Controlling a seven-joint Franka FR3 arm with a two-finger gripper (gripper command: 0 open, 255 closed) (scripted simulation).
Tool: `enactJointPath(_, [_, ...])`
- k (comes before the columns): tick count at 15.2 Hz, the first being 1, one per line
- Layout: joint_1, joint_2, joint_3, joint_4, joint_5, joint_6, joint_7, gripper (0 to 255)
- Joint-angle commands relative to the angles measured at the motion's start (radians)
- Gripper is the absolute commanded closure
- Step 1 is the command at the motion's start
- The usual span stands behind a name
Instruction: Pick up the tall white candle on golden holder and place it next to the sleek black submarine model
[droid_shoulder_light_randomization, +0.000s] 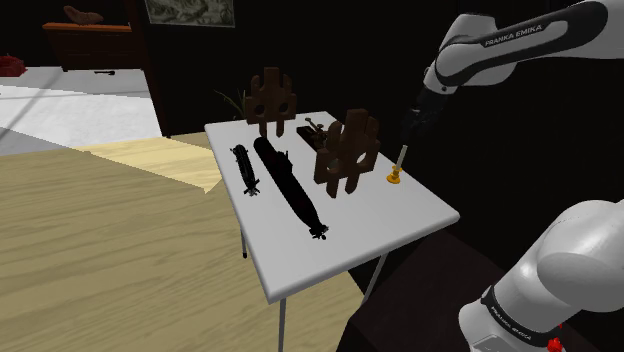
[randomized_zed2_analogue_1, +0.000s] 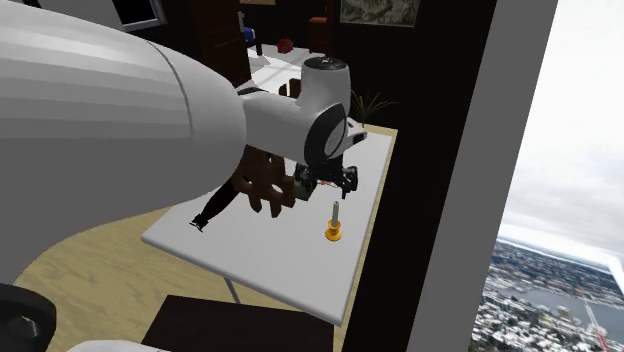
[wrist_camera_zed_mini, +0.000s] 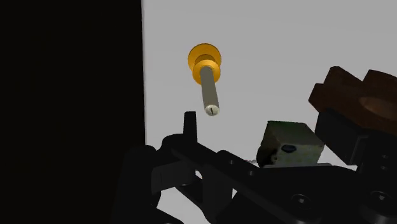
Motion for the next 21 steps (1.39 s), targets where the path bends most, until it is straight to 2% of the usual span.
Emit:
enactJointPath(1, [0.003, 0.072, -0.038, 0.021, 0.026, 0.058, -0.054, 0])
enactJointPath(10, [0.014, 0.180, -0.067, -0.003, 0.077, 0.187, -0.106, 0])
enactJointPath(18, [0.014, 0.180, -0.067, -0.002, 0.077, 0.187, -0.106, 0])
enactJointPath(19, [0.014, 0.180, -0.067, -0.002, 0.077, 0.187, -0.106, 255])
enactJointPath(21, [0.014, 0.180, -0.067, -0.002, 0.077, 0.187, -0.106, 255])
